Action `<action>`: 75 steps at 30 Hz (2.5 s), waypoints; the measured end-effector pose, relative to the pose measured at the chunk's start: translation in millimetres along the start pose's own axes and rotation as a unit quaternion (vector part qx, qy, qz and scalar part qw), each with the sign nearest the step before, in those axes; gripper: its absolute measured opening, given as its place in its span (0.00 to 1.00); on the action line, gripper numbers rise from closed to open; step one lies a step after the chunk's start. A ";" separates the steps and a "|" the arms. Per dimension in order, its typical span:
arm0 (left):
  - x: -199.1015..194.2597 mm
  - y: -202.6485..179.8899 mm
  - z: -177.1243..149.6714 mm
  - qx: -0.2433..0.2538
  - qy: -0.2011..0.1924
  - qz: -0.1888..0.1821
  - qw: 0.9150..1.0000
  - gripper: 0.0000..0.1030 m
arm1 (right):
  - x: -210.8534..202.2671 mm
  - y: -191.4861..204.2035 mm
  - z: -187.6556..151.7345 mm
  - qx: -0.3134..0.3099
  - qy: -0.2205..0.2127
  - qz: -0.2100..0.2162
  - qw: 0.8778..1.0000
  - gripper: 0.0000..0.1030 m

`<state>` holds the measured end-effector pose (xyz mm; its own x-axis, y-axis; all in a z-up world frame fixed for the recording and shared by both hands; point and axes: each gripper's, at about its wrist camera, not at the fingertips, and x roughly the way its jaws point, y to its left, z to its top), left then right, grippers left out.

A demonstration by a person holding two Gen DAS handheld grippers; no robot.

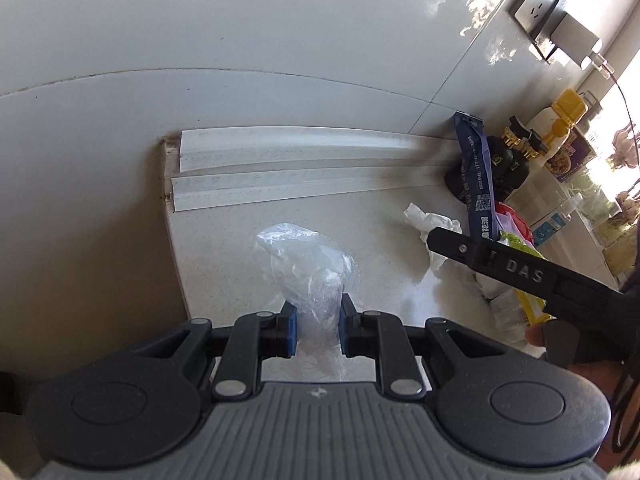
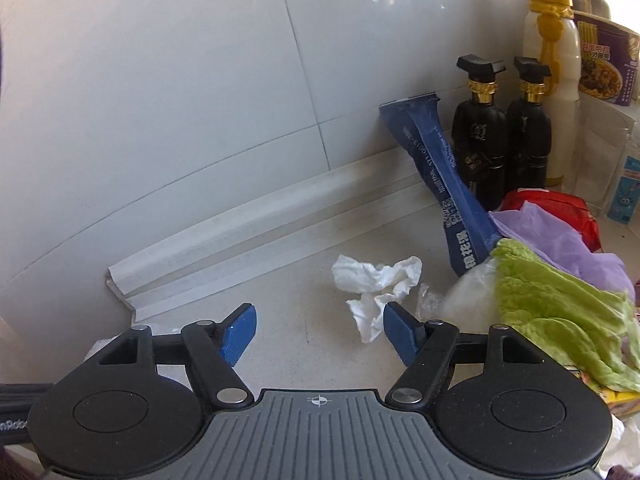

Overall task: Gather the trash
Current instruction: 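Lift the plastic bag and tissue and carry both over the trash bin, then open both grippers to drop the bag and tissue into the bin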

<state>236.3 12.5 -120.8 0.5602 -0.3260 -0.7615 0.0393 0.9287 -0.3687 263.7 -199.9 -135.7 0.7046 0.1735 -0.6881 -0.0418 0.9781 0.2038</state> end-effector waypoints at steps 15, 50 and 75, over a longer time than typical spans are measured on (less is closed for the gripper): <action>8.5 5.2 3.1 -0.006 0.005 0.006 1.000 0.17 | 63.7 -10.8 1.2 0.014 0.005 -0.069 0.997 0.22; -61.0 81.5 -47.2 -0.020 -0.018 0.044 0.999 0.17 | -31.3 92.4 -76.9 -0.004 0.000 0.042 0.999 0.13; -29.8 196.7 -137.8 -0.109 0.069 0.103 0.986 0.17 | 29.9 196.8 -175.4 -0.125 0.161 0.095 0.974 0.14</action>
<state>113.4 180.6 -244.1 0.4199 -0.1699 -0.8915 -0.2503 0.9225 -0.2937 152.3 17.9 -238.2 0.4095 0.3412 -0.8461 -0.3485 0.9156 0.2005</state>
